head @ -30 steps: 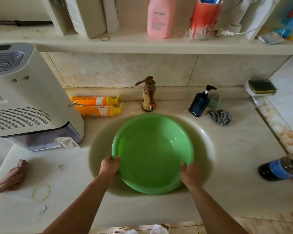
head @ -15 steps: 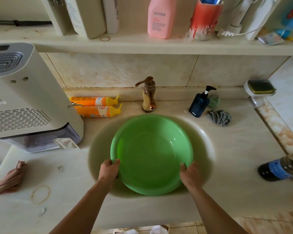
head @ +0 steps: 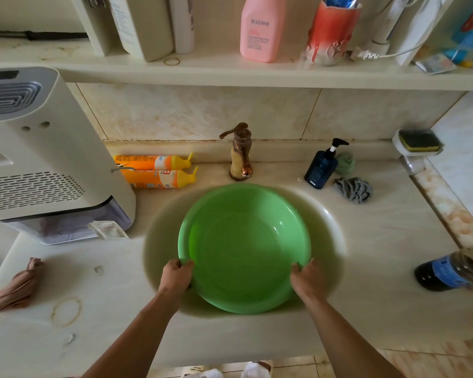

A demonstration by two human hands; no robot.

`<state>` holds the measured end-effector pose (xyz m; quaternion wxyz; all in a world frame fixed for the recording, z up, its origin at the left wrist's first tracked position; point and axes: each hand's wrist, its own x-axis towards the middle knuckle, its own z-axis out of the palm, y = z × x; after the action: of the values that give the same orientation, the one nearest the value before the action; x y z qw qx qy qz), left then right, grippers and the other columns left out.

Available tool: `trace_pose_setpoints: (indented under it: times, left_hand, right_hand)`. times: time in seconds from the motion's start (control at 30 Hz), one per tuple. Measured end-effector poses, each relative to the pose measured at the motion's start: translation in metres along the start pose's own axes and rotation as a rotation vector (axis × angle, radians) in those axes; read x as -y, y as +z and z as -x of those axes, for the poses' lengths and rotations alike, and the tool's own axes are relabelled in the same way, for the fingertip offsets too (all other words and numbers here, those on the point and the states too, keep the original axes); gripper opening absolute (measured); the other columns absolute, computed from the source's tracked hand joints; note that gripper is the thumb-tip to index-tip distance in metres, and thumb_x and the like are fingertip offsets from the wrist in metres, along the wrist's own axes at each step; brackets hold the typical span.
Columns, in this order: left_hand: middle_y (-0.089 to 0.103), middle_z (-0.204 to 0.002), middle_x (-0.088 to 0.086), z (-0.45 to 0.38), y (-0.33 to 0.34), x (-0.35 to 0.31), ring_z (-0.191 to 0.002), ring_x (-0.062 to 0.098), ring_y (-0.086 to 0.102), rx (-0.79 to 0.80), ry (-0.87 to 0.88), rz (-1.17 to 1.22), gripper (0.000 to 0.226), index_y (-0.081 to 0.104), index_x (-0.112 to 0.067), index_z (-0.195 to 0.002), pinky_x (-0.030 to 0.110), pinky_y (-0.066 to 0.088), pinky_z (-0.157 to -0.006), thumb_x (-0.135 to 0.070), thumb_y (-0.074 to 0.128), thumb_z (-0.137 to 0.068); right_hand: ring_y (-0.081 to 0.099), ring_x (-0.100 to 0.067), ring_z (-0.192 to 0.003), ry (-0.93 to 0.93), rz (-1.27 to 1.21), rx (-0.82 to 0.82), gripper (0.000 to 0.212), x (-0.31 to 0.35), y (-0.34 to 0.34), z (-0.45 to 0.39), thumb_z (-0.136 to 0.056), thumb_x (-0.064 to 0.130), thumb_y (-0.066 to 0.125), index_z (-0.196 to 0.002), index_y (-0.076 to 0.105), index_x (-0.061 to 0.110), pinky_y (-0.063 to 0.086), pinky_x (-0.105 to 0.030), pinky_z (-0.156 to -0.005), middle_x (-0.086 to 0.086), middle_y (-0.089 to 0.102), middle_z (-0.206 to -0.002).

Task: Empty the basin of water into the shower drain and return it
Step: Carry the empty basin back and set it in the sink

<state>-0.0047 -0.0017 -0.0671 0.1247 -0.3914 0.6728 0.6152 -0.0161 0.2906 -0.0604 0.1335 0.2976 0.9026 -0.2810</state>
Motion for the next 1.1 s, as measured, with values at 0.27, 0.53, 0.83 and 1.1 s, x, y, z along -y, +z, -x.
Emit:
trace_pose_setpoints:
  times: [0.27,0.53,0.83,1.1]
  left_hand:
    - [0.072,-0.098,0.020,0.002,-0.002,0.005,-0.085,0.033,0.069,-0.011,-0.007,0.004,0.010,0.064,-0.008,-0.095,0.048,0.060,-0.077,-0.014,0.061,-0.087]
    - [0.072,-0.098,0.021,0.000,-0.001,0.011,-0.092,0.039,0.070,-0.027,-0.023,0.037,0.016,0.064,-0.006,-0.097,0.056,0.058,-0.082,-0.017,0.065,-0.085]
    - [0.070,-0.100,0.024,-0.001,0.002,0.011,-0.097,0.044,0.067,-0.060,0.021,0.062,0.012,0.064,-0.004,-0.096,0.059,0.056,-0.085,-0.012,0.064,-0.087]
    - [0.070,-0.097,0.021,0.002,0.003,0.011,-0.087,0.036,0.067,-0.098,0.059,0.020,0.012,0.062,-0.005,-0.096,0.052,0.058,-0.082,-0.014,0.065,-0.090]
  right_hand:
    - [0.058,-0.038,-0.113,-0.005,-0.007,0.017,0.046,-0.006,-0.004,-0.002,-0.094,0.027,0.052,-0.127,0.045,-0.005,0.047,-0.039,-0.091,-0.025,0.058,-0.127]
    - [0.055,-0.038,-0.119,-0.021,-0.044,0.040,0.054,-0.007,-0.008,-0.006,-0.092,0.030,0.058,-0.129,0.045,-0.008,0.045,-0.038,-0.096,-0.026,0.056,-0.131]
    - [0.057,-0.040,-0.116,-0.049,-0.082,0.027,0.053,-0.009,-0.004,-0.004,-0.094,0.029,0.056,-0.128,0.043,-0.010,0.045,-0.037,-0.091,-0.029,0.057,-0.127]
    - [0.050,-0.041,-0.124,-0.079,-0.057,0.038,0.059,-0.009,-0.003,-0.003,-0.097,0.028,0.050,-0.137,0.034,-0.012,0.040,-0.038,-0.099,-0.030,0.049,-0.136]
